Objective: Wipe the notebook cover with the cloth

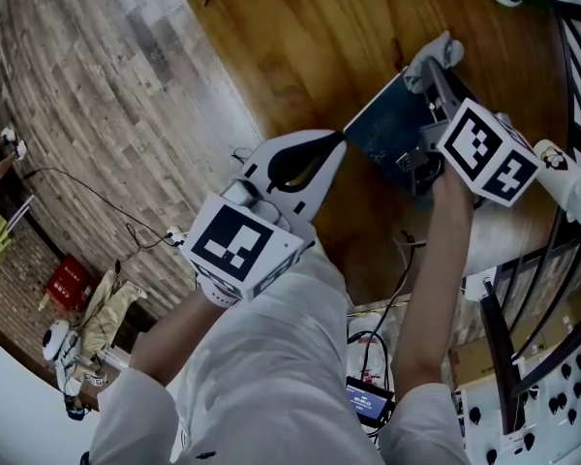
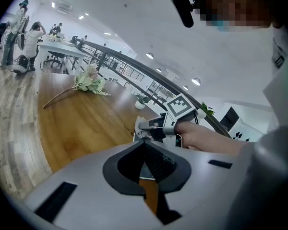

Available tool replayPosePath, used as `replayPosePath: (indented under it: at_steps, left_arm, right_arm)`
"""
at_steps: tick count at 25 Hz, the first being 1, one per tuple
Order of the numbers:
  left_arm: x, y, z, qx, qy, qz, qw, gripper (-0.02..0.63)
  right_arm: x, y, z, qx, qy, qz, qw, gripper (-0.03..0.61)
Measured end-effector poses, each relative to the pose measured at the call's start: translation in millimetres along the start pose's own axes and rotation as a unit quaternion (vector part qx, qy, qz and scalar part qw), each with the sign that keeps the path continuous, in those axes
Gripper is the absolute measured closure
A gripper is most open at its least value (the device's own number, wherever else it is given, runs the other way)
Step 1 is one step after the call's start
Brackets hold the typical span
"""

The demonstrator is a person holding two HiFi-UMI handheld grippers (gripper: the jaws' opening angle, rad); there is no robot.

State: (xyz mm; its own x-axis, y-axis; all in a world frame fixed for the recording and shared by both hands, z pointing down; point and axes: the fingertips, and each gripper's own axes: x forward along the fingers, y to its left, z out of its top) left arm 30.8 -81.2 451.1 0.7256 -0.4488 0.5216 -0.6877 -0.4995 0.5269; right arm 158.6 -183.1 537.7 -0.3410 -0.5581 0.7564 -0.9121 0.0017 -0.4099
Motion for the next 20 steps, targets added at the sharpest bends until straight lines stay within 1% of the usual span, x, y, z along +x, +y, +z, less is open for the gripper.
replayPosePath:
  at_steps: [3, 7, 15, 20]
  left_arm:
    - [3, 2, 0, 0.000, 0.000, 0.001, 1.0000, 0.594]
    - [6, -4, -1, -0.001, 0.006, -0.004, 1.0000, 0.594]
    - [17, -23, -4, 0.009, 0.015, -0.022, 0.9996, 0.594]
    - [24, -36, -6, 0.021, 0.020, -0.036, 0.9989, 0.594]
  right_arm:
    - [0, -2, 1, -0.012, 0.003, -0.005, 1.000, 0.537]
    - [-8, -10, -8, -0.022, 0.015, -0.017, 0.999, 0.538]
    - [-38, -49, -26, -0.007, 0.020, -0.045, 0.999, 0.537]
    - [-58, -74, -37, -0.002, 0.019, -0.065, 0.998, 0.537]
